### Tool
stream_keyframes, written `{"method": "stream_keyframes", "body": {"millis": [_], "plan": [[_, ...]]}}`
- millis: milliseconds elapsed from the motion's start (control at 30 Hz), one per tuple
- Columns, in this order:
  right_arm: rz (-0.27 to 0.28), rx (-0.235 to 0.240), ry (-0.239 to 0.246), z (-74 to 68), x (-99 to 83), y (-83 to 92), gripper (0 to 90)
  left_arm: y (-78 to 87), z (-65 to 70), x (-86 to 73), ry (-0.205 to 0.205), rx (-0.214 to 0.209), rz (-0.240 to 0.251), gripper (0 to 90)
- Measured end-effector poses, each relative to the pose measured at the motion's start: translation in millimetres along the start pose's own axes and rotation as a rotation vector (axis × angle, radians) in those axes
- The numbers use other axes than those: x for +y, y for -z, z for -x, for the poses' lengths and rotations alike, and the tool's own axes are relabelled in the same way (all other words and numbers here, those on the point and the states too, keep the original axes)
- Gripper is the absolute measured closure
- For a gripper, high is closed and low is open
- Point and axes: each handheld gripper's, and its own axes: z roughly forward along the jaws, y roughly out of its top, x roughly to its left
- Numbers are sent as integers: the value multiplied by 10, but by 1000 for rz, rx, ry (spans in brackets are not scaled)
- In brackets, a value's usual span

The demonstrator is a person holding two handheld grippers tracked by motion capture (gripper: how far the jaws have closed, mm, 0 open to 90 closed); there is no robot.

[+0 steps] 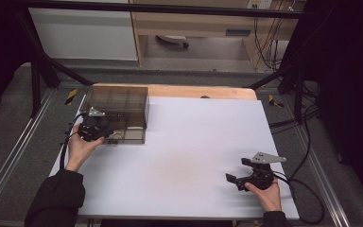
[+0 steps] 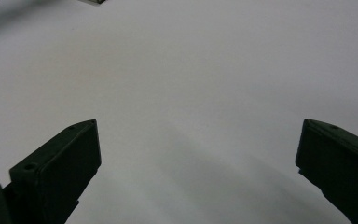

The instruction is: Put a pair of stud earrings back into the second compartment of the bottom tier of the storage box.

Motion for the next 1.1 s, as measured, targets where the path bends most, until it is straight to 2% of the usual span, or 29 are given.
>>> {"method": "stream_keyframes", "body": {"millis": [133,233,333,633,733,867,1100], "plan": [[1,1,-1,0,2,3,6,95,37,0,-10,-19,6,539],[1,1,-4,-2,2,5,7,164,71,-27,-11,-39,36,477],[3,0,-3,0,2,7,6,220,114,-70,-24,-30,58,403],[4,-1,-2,-1,3,9,6,338,231,-205,-29,-102,96,210],[5,0,-2,-1,3,10,6,371,283,-253,-41,-134,112,160],[5,0,-3,-2,3,11,6,404,357,-306,-69,-148,122,109],[7,0,-3,-1,4,14,6,440,460,-458,-88,-182,151,73]]}}
